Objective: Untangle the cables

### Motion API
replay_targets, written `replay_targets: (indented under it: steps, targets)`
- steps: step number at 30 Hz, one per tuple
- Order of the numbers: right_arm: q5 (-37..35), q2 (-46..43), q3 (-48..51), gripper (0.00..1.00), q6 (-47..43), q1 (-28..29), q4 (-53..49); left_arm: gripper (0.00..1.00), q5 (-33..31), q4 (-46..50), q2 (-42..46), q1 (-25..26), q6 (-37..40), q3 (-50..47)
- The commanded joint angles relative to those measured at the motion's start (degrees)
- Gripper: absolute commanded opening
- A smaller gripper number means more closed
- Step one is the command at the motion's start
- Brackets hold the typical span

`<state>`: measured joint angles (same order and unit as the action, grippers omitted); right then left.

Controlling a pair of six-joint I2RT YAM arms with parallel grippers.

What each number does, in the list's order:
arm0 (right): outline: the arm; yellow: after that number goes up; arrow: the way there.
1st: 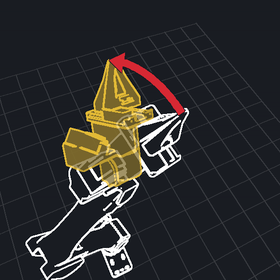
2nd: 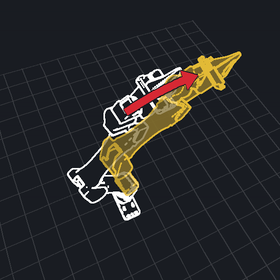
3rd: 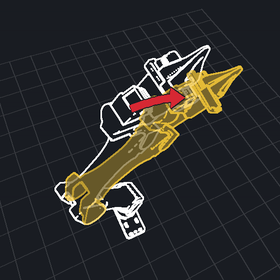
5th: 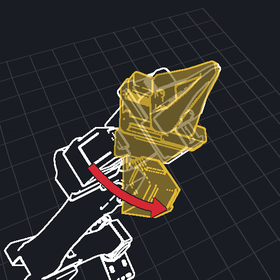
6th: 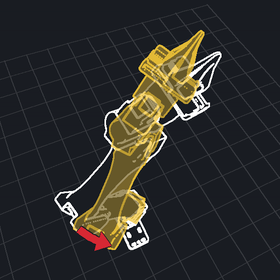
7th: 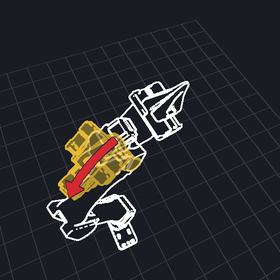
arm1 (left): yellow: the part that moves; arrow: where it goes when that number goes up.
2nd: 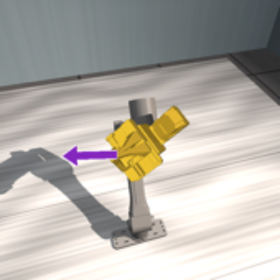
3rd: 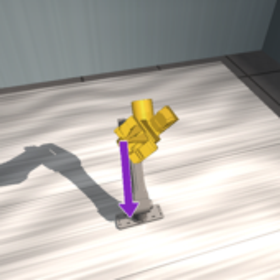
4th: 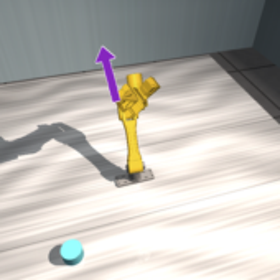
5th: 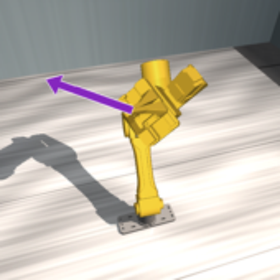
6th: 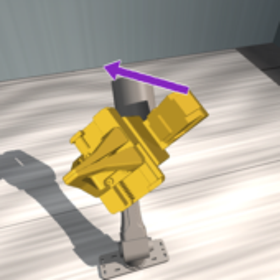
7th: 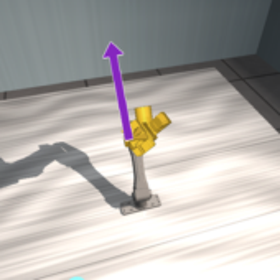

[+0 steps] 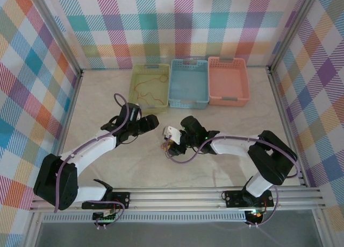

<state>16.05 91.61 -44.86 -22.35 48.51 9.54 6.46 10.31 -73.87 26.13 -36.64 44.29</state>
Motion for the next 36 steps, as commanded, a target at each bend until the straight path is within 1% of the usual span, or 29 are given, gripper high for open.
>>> replay_targets:
  steps: [1,6,8,10,14,17,22,26,30,33,34,36]
  targets:
    - [-2.15,3.17,-2.97,0.48,-0.42,0.31,-1.33,0.73,-3.79,-2.26,3.11,0.06,0.55,-1.61]
    - [-5.42,4.86,-4.35,0.47,-1.15,1.06,-3.4,0.74,-3.91,-1.52,4.79,0.04,0.44,-1.76]
    - [-6.08,4.73,-4.37,0.43,-0.75,1.06,-3.13,0.74,-3.57,-1.51,4.77,0.06,0.43,-1.76]
    - [-5.94,3.87,-3.64,0.34,-0.52,1.06,-2.06,0.74,-3.44,-1.54,4.22,0.01,0.3,-1.82]
    - [-4.86,2.12,-1.76,0.15,-0.39,0.97,0.78,0.73,-2.01,-1.85,2.54,0.1,0.24,-1.4]
    - [-3.04,1.64,-1.67,0.05,-0.83,0.97,0.37,0.73,-1.75,-1.45,1.81,0.67,0.35,-0.97]
    - [-3.4,0.26,-0.18,0.0,-0.31,0.62,2.44,0.74,-0.9,-1.65,1.22,0.82,0.27,-0.94]
    - [-3.65,-1.28,1.43,0.0,1.54,-0.51,5.13,0.73,2.5,-3.33,-0.09,0.85,0.54,-0.96]
    - [-1.01,-3.76,4.53,0.0,4.91,-3.03,10.25,0.73,7.54,-7.02,-0.11,1.61,1.91,-1.38]
    - [3.18,-5.41,6.57,0.0,7.49,-5.59,13.9,0.73,9.22,-7.23,0.56,3.18,4.48,-0.59]
    - [4.83,-6.1,7.31,0.0,8.29,-6.47,15.08,0.71,9.26,-7.11,1.17,3.88,5.79,-0.35]
    - [7.26,-7.4,8.65,0.0,9.52,-7.87,17.14,0.65,8.87,-6.99,2.56,5.34,8.3,-0.04]
